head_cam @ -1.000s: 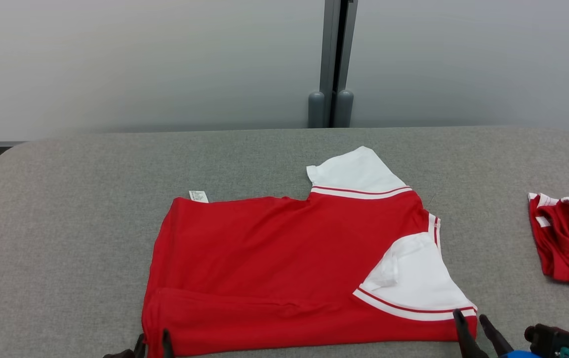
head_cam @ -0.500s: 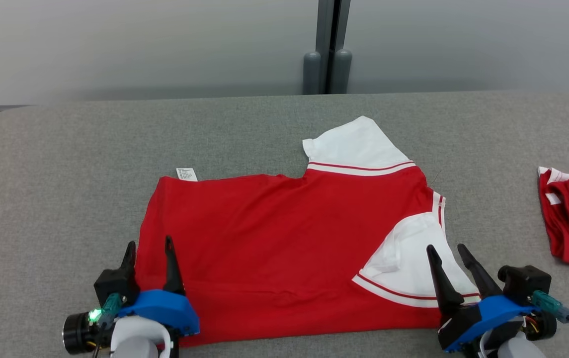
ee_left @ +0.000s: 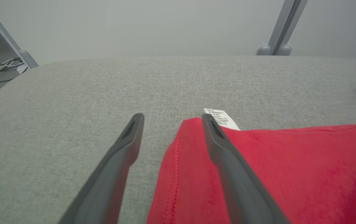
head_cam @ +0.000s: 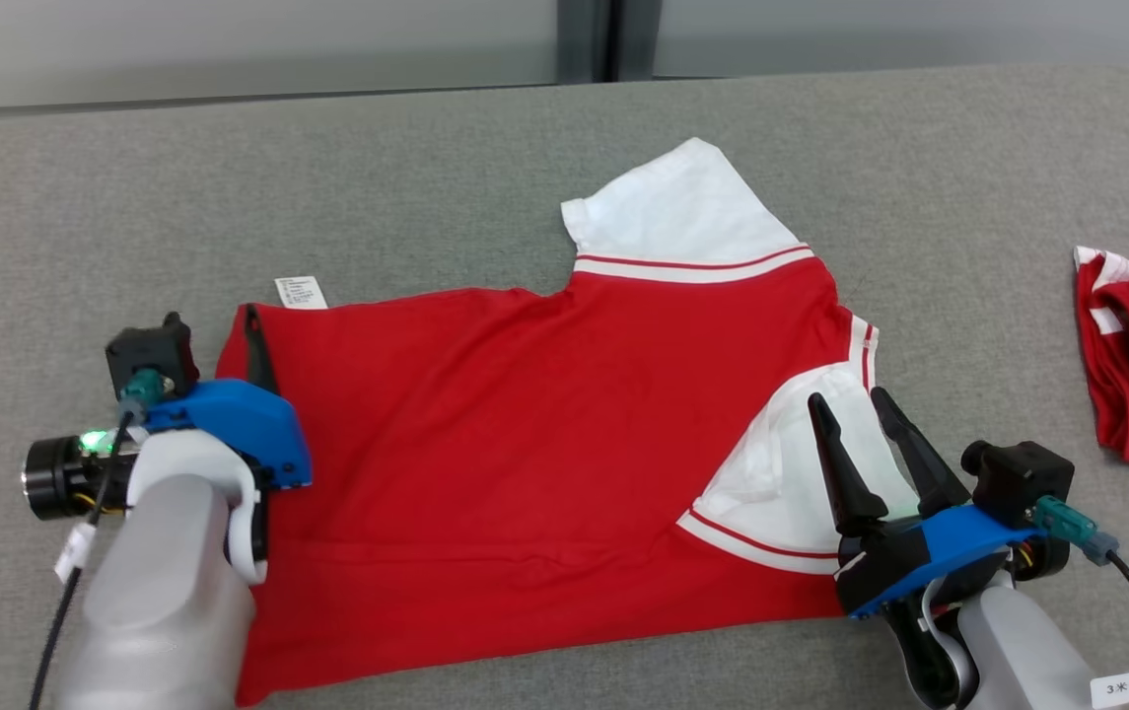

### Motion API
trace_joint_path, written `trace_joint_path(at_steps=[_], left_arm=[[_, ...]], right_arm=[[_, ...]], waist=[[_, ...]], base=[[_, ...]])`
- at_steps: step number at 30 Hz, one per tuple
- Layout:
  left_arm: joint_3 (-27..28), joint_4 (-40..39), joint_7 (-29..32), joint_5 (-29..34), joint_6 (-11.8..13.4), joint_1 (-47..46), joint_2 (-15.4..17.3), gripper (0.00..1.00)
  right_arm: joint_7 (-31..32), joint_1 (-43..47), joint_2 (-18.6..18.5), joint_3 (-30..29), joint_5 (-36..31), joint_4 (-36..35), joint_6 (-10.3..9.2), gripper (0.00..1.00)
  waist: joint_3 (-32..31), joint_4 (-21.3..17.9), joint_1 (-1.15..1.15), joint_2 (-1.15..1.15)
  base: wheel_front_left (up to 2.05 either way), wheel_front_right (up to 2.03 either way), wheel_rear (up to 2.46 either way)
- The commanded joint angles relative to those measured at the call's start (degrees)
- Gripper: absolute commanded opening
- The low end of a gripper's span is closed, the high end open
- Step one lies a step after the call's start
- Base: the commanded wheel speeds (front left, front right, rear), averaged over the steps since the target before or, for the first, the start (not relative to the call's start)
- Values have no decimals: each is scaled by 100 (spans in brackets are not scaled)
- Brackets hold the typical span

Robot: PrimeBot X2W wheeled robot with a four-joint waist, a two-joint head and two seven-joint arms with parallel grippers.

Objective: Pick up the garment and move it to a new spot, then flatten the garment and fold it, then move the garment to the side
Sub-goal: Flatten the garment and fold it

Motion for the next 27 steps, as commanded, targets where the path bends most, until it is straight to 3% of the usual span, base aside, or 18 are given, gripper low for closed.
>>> trace_joint_path(at_steps=[1, 7, 16, 17, 18, 19, 20, 22, 27], left_arm=[[-10, 123, 75, -10, -21, -218, 84, 100], [-94, 600, 332, 11, -160, -622, 260, 100], [-174, 1142, 415, -72, -209, -729, 162, 100], [-176, 1182, 401, -88, -202, -728, 157, 99], [-177, 1210, 380, -100, -191, -735, 150, 89], [-171, 1240, 357, -115, -186, -749, 140, 86], [-149, 1258, 315, -143, -182, -770, 135, 87], [-92, 1249, 164, -207, -198, -829, 117, 100], [-53, 1205, -80, -278, -203, -903, 90, 100]], right_arm=[[-20, -84, -37, 10, 63, -55, 1, 100], [-20, -160, -65, 34, 139, -119, 1, 100], [-20, -245, -82, 29, 227, -161, 1, 100], [-20, -271, -94, 26, 235, -175, 1, 100], [-20, -297, -107, 29, 239, -182, 1, 100], [-20, -320, -118, 35, 245, -182, 1, 100], [-20, -346, -131, 38, 254, -195, 1, 100], [-20, -406, -157, 23, 262, -219, 1, 100], [-20, -466, -164, -7, 285, -241, 1, 100]], waist=[[53, -45, -2, -2], [202, -166, -2, -2], [283, -188, -2, -2], [287, -180, -2, -2], [291, -172, -2, -2], [294, -162, -2, -2], [297, -151, -2, -2], [299, -132, -2, -2], [278, -108, -2, -2]], base=[[0, 0, 0], [0, 0, 0], [0, 0, 0], [0, 0, 0], [0, 0, 0], [0, 0, 0], [0, 0, 0], [0, 0, 0], [0, 0, 0]])
